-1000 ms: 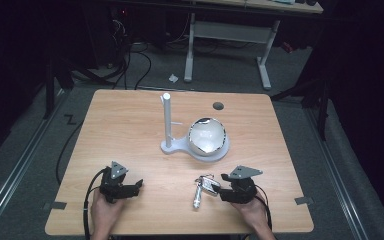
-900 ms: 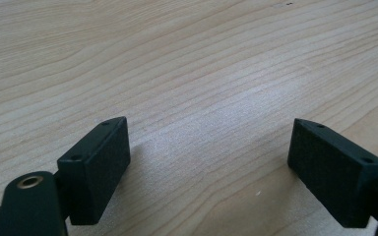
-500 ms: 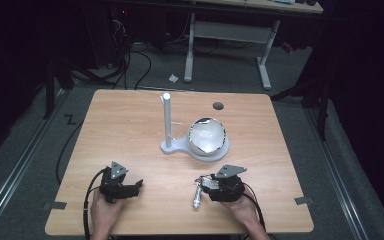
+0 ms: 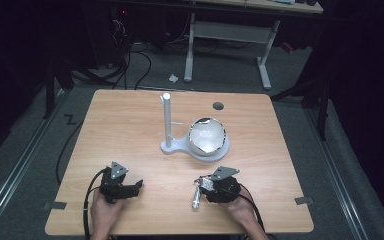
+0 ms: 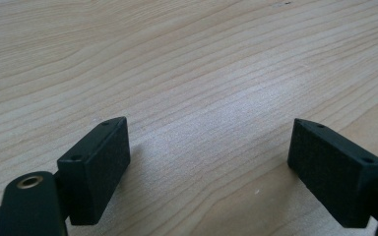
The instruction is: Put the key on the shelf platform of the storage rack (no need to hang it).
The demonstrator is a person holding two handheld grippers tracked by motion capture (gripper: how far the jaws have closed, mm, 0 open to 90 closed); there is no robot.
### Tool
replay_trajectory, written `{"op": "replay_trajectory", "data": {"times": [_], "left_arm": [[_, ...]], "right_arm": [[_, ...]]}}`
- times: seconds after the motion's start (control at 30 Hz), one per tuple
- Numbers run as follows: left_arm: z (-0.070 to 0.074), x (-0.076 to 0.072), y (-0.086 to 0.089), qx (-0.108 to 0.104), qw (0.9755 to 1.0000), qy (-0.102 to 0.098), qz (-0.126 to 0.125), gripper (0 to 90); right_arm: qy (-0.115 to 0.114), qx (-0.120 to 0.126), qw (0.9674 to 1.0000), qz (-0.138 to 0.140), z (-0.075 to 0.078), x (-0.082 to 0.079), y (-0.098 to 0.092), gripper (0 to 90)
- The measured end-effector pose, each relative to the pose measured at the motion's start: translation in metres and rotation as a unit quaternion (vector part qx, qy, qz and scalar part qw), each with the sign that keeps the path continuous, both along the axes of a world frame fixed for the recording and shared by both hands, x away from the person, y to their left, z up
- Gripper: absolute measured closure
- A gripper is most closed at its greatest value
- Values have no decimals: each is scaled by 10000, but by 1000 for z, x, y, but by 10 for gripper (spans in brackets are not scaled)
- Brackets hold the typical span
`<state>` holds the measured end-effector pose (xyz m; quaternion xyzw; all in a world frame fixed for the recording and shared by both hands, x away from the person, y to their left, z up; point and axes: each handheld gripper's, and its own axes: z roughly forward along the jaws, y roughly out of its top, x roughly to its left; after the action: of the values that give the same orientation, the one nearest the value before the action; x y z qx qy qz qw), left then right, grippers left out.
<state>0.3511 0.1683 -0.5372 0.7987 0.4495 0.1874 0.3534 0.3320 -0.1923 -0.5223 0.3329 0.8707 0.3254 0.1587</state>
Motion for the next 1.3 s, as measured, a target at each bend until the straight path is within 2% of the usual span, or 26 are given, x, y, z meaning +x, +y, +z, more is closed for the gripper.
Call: {"op": "replay_trajectory", "data": {"times": [0.27, 0.53, 0.9, 1.1, 1.17, 1.27, 1.3], "left_arm": [[0, 0, 0, 0, 10000, 1, 1, 165], [0, 0, 0, 2, 10000, 1, -1, 165], [0, 0, 0, 2, 10000, 1, -1, 165], [0, 0, 0, -2, 10000, -1, 3, 165], [0, 0, 0, -3, 10000, -2, 3, 165], [0, 0, 0, -1, 10000, -1, 3, 165], [0, 0, 0, -1, 10000, -1, 3, 165]], "right_arm": [[-138, -19, 9998, 148, -2, -1, 2, 492], [-212, -7, 9996, 166, -3, -4, 1, 502], [-335, 525, 9981, -5, 15, -7, -17, 505], [-411, 947, 9944, -212, 27, -9, -32, 504], [-440, 963, 9940, -270, 29, -9, -35, 504], [-499, 1169, 9912, -379, 39, -9, -45, 503], [-499, 1169, 9912, -379, 39, -9, -45, 503]]}}
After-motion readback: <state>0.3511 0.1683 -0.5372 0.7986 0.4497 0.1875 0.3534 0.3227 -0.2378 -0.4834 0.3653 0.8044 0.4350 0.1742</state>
